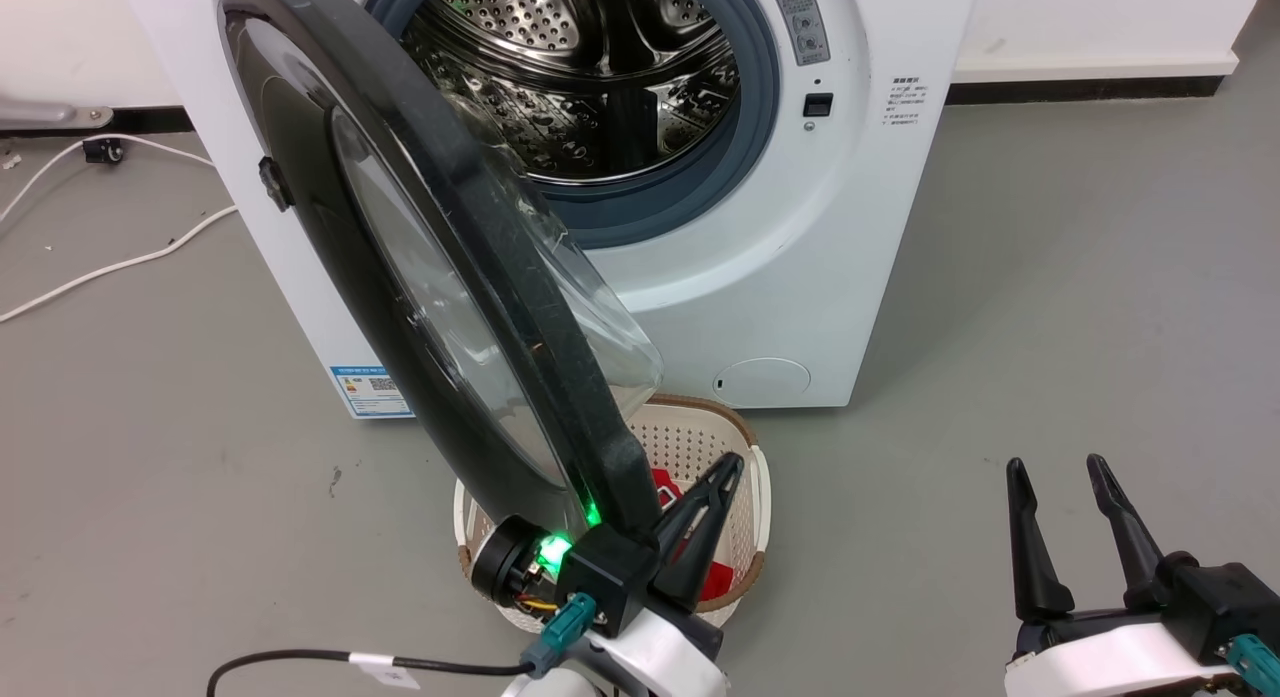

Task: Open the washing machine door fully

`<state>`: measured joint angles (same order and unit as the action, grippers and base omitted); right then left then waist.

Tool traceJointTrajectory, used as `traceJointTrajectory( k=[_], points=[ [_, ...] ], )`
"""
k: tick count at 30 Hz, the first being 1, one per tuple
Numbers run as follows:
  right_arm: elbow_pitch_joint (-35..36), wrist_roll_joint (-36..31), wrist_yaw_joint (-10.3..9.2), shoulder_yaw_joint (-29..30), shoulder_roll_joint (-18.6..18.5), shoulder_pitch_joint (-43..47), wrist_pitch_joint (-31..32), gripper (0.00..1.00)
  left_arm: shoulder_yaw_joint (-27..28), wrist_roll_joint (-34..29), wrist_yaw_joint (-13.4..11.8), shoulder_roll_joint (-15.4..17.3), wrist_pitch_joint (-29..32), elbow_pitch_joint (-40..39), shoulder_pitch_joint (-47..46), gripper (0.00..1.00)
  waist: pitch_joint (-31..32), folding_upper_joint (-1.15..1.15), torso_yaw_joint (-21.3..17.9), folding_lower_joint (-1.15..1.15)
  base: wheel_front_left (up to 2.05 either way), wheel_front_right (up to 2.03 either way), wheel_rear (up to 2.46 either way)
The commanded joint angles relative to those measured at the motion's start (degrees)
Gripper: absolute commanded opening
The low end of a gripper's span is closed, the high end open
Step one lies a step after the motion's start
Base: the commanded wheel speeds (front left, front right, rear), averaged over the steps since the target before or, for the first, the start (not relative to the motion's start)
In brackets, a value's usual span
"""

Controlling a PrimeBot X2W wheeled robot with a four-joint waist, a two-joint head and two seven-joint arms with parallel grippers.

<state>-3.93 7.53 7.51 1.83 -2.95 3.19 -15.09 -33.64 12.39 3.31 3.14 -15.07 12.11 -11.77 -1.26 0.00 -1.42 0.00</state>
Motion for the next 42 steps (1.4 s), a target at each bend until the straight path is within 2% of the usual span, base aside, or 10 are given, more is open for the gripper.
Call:
traceJointTrajectory(
  k=[1,13,21,33,42],
  points=[
    [-0.27,0.07,-0.04,-0.20,0.14,-1.02,-0.09,1.00,0.25,0.35,-0.88,-0.17,-0.12,0.70,-0.94,0.00,-0.08,0.00,-0.14,0.00,0.00,0.00,0.00],
    [-1.75,1.61,-0.04,-0.26,0.14,-0.82,-0.09,1.00,2.35,0.11,-3.92,0.03,-0.08,2.01,0.17,0.00,0.06,0.00,-0.46,0.00,0.00,0.00,0.00],
    [-2.24,2.15,-0.04,0.06,0.14,-1.09,-0.09,1.00,4.36,-2.68,-7.71,1.09,-0.07,-1.37,5.17,0.00,-0.10,0.00,-0.57,0.00,0.00,0.00,0.00],
    [-2.86,2.89,-0.04,1.17,0.14,0.12,-0.09,1.00,7.47,-2.23,-11.81,1.34,-0.10,-9.62,14.38,0.00,0.25,0.00,1.97,0.00,0.00,0.00,0.00],
    [-2.95,2.64,-0.04,0.71,0.13,0.89,-0.09,1.00,11.55,-1.16,-15.08,2.90,-0.08,-14.08,20.64,0.00,1.08,0.00,5.42,0.00,0.00,0.00,0.00]
  ],
)
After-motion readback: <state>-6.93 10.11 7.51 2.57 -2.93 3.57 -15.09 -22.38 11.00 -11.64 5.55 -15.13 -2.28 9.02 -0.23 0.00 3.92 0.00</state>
